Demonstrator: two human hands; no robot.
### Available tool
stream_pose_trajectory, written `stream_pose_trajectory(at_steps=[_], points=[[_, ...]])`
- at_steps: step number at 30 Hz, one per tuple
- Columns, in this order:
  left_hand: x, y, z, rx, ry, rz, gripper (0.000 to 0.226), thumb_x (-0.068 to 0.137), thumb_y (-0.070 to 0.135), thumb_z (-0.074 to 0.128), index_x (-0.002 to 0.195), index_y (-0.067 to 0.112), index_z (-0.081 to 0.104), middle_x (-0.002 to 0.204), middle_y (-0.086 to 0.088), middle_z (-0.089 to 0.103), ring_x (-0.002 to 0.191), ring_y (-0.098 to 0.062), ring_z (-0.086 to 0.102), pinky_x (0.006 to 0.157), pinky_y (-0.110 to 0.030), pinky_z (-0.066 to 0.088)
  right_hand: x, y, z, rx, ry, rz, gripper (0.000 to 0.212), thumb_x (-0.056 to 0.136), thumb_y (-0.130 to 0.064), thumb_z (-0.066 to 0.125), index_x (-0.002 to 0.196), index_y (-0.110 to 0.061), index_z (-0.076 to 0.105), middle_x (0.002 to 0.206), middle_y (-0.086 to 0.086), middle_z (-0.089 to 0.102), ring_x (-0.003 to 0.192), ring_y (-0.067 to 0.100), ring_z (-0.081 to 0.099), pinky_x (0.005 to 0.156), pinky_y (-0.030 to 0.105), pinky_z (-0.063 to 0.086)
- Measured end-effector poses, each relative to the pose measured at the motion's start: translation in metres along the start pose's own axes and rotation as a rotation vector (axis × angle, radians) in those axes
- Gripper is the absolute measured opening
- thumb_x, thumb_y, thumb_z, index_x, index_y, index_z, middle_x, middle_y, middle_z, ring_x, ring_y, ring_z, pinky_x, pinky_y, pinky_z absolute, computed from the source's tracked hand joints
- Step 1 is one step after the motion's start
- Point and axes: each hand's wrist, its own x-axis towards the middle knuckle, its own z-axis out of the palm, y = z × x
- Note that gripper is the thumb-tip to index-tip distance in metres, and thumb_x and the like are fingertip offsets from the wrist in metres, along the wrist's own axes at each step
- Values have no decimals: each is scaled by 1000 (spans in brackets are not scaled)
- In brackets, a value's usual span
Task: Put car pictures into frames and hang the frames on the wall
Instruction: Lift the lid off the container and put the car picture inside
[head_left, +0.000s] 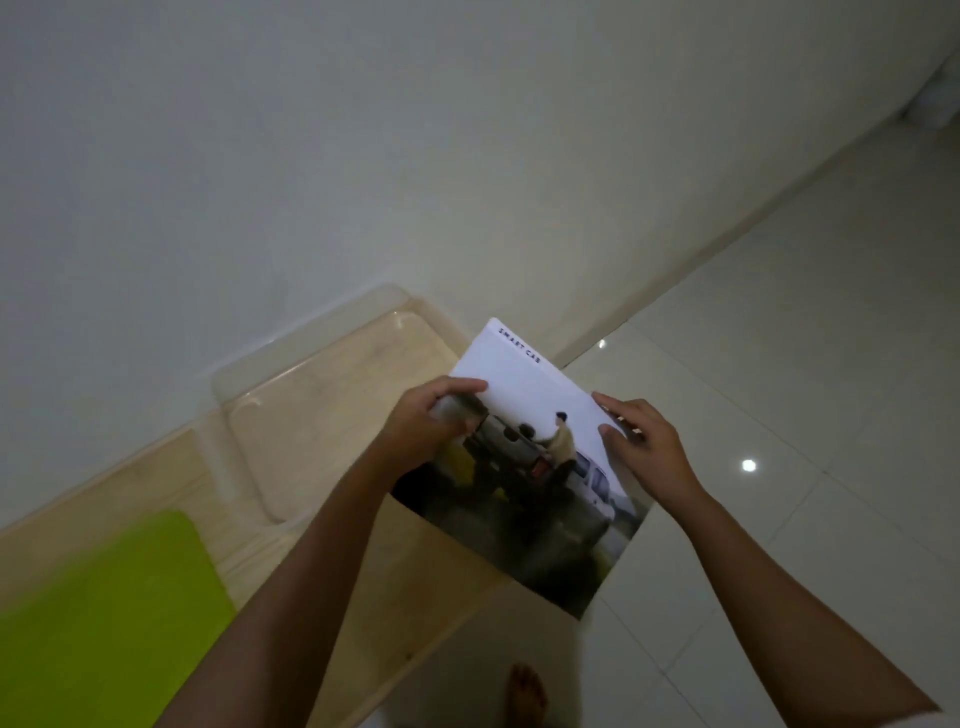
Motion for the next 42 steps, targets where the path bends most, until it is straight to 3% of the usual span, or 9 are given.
stream_pose_trajectory(at_steps=[4, 8, 17, 19, 25, 29, 33, 38, 42], points=[[-8, 4, -59, -44, 219, -55, 41, 78, 2, 66, 108, 30, 66, 119, 6, 60, 104, -10, 56, 86, -24, 49, 28, -30, 4, 10, 25, -88, 34, 86, -6, 61, 119, -16, 62, 103, 6, 62, 93, 14, 58, 84, 26, 48], [-29, -12, -114, -186, 382, -83, 41, 77, -4, 65, 108, 22, 67, 110, 5, 64, 94, -4, 62, 75, -12, 51, 60, -56, 28, 66, 1, -141, 31, 84, -6, 64, 111, -22, 65, 104, -1, 66, 85, 0, 57, 68, 6, 42], [-55, -71, -187, -357, 575, -220, 43, 77, -6, 63, 107, 25, 67, 117, -6, 62, 101, -19, 62, 77, -23, 55, 117, -110, 127, 201, -45, -99, 33, 88, -2, 56, 118, -15, 61, 86, -5, 60, 82, 14, 56, 79, 21, 49], [-58, -82, -189, -382, 604, -256, 44, 77, -6, 64, 103, 29, 68, 118, -7, 62, 101, -22, 61, 80, -29, 53, 124, -117, 142, 170, -55, -109, 35, 89, -1, 53, 122, -13, 59, 92, -1, 60, 88, 16, 55, 83, 17, 48], [-52, -102, -182, -342, 783, -337, 42, 76, -7, 64, 104, 23, 67, 113, -5, 63, 102, -25, 60, 88, -38, 52, 160, -130, 182, 130, -145, -48, 44, 91, -4, 47, 132, -18, 49, 130, 12, 54, 114, 28, 54, 97, 42, 49], [-33, -109, -162, -166, 906, -414, 39, 80, -4, 62, 114, 14, 62, 116, 0, 59, 107, -16, 54, 92, -26, 44, 182, -132, 193, 41, -278, -71, 39, 90, -17, 53, 129, -19, 49, 121, 6, 56, 108, 24, 54, 89, 35, 50], [-17, -123, -143, -39, 916, -469, 40, 80, -1, 64, 117, 14, 58, 123, -7, 56, 115, -22, 50, 99, -30, 41, 190, -118, 203, -65, -357, -101, 45, 91, -1, 49, 135, -3, 40, 128, 13, 52, 121, 28, 49, 98, 26, 38], [-10, -138, -119, -23, 788, -689, 54, 79, 8, 68, 127, 17, 45, 128, -11, 41, 104, -18, 46, 78, -19, 44, 194, -97, 205, -227, -455, -55, 62, 87, 1, 52, 143, -12, 27, 147, 14, 34, 135, 29, 34, 109, 32, 28], [-11, -146, -103, 80, 755, -800, 65, 77, 16, 71, 132, 20, 38, 133, -11, 28, 117, -30, 41, 94, -36, 45, 193, -92, 205, -266, -465, -71, 59, 86, 2, 54, 140, -6, 32, 140, 22, 38, 125, 33, 41, 102, 30, 35]])
